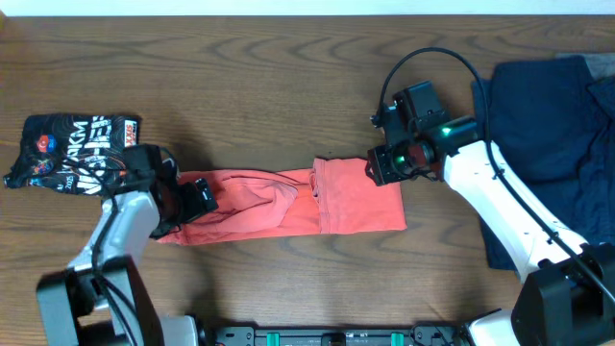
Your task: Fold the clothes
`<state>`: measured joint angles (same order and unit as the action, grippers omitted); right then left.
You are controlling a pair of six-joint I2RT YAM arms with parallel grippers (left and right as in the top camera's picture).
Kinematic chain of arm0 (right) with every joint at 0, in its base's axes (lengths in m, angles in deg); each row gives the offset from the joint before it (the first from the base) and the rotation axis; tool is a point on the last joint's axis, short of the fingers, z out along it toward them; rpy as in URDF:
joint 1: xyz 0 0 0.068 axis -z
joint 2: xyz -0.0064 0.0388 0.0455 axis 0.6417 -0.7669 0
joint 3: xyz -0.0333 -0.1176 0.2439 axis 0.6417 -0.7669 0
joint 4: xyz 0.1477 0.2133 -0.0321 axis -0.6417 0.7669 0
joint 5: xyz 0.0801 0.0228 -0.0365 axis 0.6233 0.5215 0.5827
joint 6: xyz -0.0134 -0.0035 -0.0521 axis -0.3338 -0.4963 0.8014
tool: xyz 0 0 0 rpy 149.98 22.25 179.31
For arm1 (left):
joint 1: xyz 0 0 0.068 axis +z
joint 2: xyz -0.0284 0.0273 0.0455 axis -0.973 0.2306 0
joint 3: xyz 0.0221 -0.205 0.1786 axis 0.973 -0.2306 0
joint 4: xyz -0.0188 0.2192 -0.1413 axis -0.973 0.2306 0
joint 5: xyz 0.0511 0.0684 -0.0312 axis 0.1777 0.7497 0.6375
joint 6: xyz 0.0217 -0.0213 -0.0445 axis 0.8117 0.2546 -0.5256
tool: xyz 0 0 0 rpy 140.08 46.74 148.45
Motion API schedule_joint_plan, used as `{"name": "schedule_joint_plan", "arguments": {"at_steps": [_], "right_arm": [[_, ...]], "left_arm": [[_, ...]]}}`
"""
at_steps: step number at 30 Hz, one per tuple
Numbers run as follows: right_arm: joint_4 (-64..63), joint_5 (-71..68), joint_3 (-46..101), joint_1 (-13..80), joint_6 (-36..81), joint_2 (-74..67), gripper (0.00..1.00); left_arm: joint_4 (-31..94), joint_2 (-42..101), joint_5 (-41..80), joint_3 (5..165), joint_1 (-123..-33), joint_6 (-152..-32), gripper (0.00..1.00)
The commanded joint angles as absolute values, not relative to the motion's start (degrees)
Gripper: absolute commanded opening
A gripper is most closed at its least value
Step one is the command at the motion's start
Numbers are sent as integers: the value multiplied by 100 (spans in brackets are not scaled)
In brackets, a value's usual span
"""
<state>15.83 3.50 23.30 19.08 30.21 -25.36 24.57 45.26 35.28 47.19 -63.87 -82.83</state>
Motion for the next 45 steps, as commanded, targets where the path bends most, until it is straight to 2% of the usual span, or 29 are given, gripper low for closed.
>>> {"name": "schedule_joint_plan", "arguments": {"at_steps": [1,5,9,11,12,15,21,26,29,36,45], "right_arm": [[1639,208,2347,1971,2958,-2545,50],[1663,175,2345,1971,2956,-2545,50],[1639,173,2345,1974,2954,-2545,50],[1642,173,2345,1971,2951,-2545,50],[1646,173,2345,1971,2951,-2545,50],[1677,173,2345,1971,2951,-2545,50],[1725,97,2345,1971,2951,-2545,50],[1727,90,2345,1971,2951,-2545,50],[1727,90,2345,1971,2954,-2545,50],[1740,92,2345,1971,2954,-2545,50],[1860,90,2345,1971,2956,-2545,50]], "left_arm": [[2171,5084,3825,4649,-6345,-8097,98],[2085,5427,3462,4649,-6350,-8095,99],[2155,5516,3246,4649,-6350,-8095,73],[2155,5505,3246,4649,-6350,-8095,70],[2155,5501,3246,4651,-6350,-8095,71],[2171,5427,3252,4669,-6350,-8095,100],[2717,4719,3672,5165,-6350,-7988,98],[2359,4238,3681,5202,-6350,-7402,98],[2243,4332,3678,5200,-6347,-6838,98],[1893,4837,3689,5200,-6343,-6482,98],[1718,5333,3912,5200,-6343,-6467,98]]}}
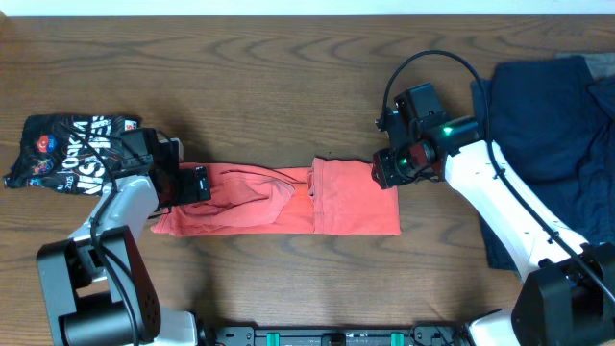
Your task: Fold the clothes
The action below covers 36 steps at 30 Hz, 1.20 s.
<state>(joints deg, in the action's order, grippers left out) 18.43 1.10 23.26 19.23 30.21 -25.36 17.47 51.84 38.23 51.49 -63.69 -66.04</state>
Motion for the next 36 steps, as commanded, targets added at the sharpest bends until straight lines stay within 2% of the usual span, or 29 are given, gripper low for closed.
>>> {"name": "schedule_joint_plan", "arguments": {"at_steps": [1,7,8,11,13,17,20,23,36], "right_arm": [[1858,90,2345,1971,2956,-2545,50],[1856,90,2345,1971,2956,-2545,50],[1856,90,2345,1971,2956,-2545,50],[1854,88,2345,1971,2954,-2545,50],[1851,86,2345,1971,2956,-2545,50],[1849,66,2345,1971,2956,-2545,50],[1847,40,2345,1971,2954,-2545,50],[1851,-63,2345,1974,2954,-2545,50],[1836,-120,2345,2354,2938,-2545,50]], "left_arm": [[1699,5394,3912,5200,-6343,-6467,98],[1773,5779,3335,5200,-6345,-6537,100],[1823,5794,3195,5200,-6350,-6537,96],[1970,5783,3132,5200,-6350,-6534,69],[2031,5770,3134,5200,-6350,-6537,56],[2077,5724,3141,5202,-6350,-6580,31],[2195,5602,3228,5263,-6347,-6670,19],[2542,5379,3807,5469,-6343,-6849,15],[4522,4802,5121,7329,-6090,-7140,13]]}}
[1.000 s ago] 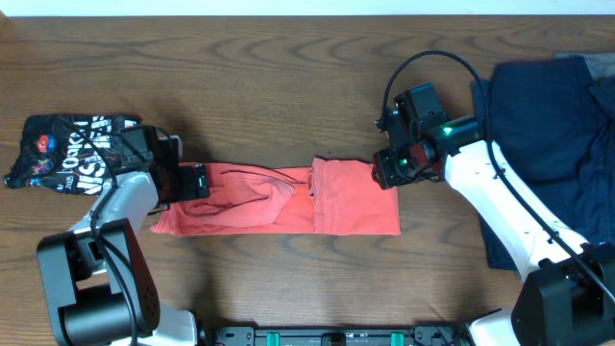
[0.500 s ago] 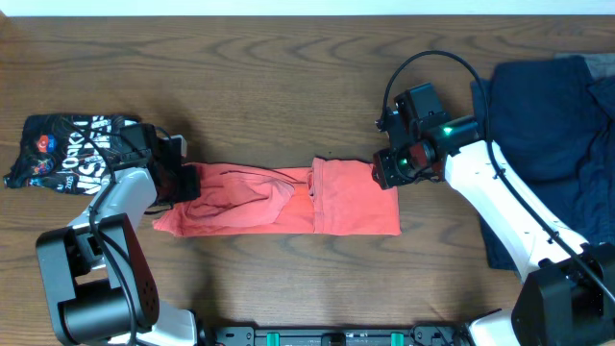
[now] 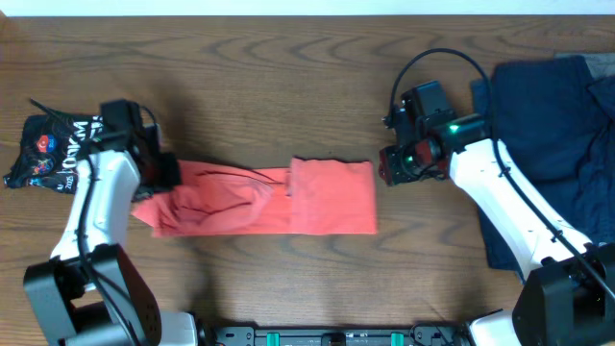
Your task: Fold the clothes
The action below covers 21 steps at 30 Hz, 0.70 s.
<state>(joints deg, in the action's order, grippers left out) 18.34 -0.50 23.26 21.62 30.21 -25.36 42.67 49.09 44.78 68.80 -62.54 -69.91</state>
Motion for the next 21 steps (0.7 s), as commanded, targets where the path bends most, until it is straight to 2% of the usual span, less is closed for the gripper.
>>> {"name": "schedule_joint_plan", "arguments": {"at_steps": [1,6,11,14,16,21], "right_arm": [[1836,-174,2345,2409,2938,-2545,50],[1869,-378,2345,2710,2962,-2545,50],[1878,-375,2345,2852,2962,-2545,50],[1886,-375,2345,2857,2962,-2545,50],[1904,-378,2345,2857,2962,-2545,50],[1897,-375,2345,2857,2962,-2545,51]], "left_arm": [[4673,4802,5204,7475,-6035,-7140,13],[5491,4802,5128,8166,-5943,-7343,11],[6068,4799,3480,8701,-6271,-7367,10],[6074,4799,2312,8806,-6623,-7566,9],[6055,4799,1987,8806,-6890,-7900,10],[6037,4804,1956,8797,-7724,-8370,10]]}}
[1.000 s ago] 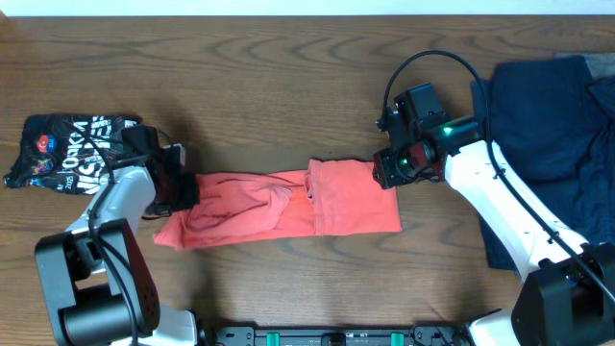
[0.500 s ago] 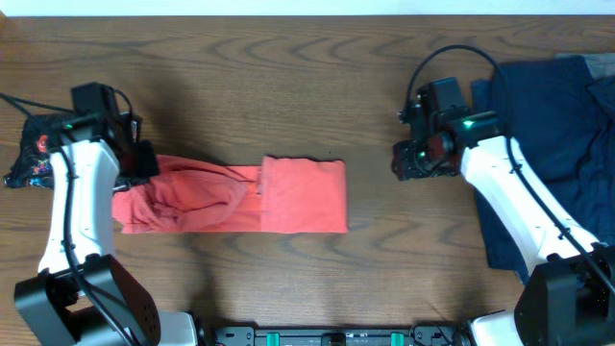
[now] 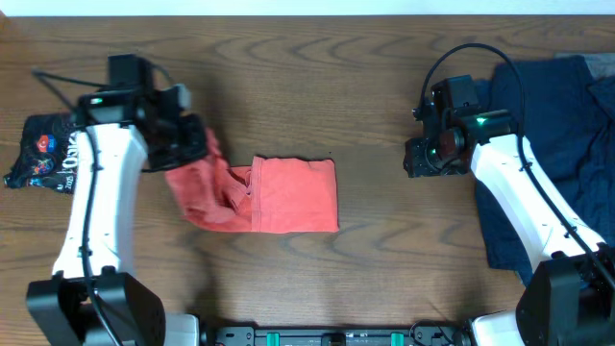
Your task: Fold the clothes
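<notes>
A coral-red garment [image 3: 283,195] lies as a folded band on the wooden table, left of centre. Its left end [image 3: 192,173] is bunched and raised off the table. My left gripper [image 3: 195,144] is shut on that raised end, with the arm reaching in from the left. My right gripper [image 3: 417,160] hangs well to the right of the garment's right edge, apart from it, and looks open with nothing in it.
A black printed garment [image 3: 36,154] lies folded at the far left, partly under my left arm. A pile of navy clothes [image 3: 557,115] covers the right side of the table [image 3: 317,77], under my right arm.
The left gripper has lifted the garment's left end and carried it right, so the band is shorter. The right gripper has moved right, away from the garment's right edge.
At first both grippers held the stretched red garment, one at each end, in mid-table. Over the later moments the garment moved left with them. By the last one the right gripper sat just off its edge. Now only the left gripper holds it, raised.
</notes>
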`<state>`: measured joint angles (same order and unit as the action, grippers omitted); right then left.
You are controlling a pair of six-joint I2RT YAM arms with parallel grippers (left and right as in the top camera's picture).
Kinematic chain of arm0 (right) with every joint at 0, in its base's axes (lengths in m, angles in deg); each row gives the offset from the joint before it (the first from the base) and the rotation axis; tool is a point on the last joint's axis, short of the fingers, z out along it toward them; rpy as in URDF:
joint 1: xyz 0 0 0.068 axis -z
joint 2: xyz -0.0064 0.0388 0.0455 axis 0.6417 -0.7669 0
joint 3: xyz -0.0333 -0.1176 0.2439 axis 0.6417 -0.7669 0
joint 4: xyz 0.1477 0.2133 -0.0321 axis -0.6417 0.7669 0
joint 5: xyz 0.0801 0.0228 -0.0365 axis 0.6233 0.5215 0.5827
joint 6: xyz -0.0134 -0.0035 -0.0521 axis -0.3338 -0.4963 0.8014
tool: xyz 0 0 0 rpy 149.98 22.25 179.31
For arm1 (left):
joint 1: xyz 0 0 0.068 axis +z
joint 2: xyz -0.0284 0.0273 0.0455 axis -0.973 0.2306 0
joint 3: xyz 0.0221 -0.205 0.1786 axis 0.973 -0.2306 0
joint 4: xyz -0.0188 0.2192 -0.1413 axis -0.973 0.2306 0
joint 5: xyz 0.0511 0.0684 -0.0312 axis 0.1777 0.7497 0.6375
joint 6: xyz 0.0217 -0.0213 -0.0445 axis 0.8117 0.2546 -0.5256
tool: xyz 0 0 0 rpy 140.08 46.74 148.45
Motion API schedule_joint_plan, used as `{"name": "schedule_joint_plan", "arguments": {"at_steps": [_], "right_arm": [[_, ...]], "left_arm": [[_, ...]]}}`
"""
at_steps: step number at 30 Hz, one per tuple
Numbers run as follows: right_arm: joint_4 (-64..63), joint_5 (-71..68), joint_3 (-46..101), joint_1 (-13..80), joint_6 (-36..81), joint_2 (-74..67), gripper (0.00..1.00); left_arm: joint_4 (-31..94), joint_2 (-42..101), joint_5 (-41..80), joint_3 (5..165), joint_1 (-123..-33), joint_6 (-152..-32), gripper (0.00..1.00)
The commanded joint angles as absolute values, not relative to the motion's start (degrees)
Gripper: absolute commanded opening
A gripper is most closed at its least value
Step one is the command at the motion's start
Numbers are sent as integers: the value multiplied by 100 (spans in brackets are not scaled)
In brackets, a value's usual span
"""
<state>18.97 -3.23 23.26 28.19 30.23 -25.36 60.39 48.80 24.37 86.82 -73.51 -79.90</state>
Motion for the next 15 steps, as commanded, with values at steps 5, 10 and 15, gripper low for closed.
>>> {"name": "schedule_joint_plan", "arguments": {"at_steps": [5,10,15], "right_arm": [[1902,-375,2345,2854,2960,-2545,50],[1913,-373,2345,2854,2960,-2543,50],[1943,-373,2345,2854,2960,-2545,50]], "left_arm": [[5703,4817,1956,8690,-8494,-8733,10],[5384,4963,1984,8649,-9097,-8840,10],[5366,5221,2083,8649,-9484,-9181,10]]}}
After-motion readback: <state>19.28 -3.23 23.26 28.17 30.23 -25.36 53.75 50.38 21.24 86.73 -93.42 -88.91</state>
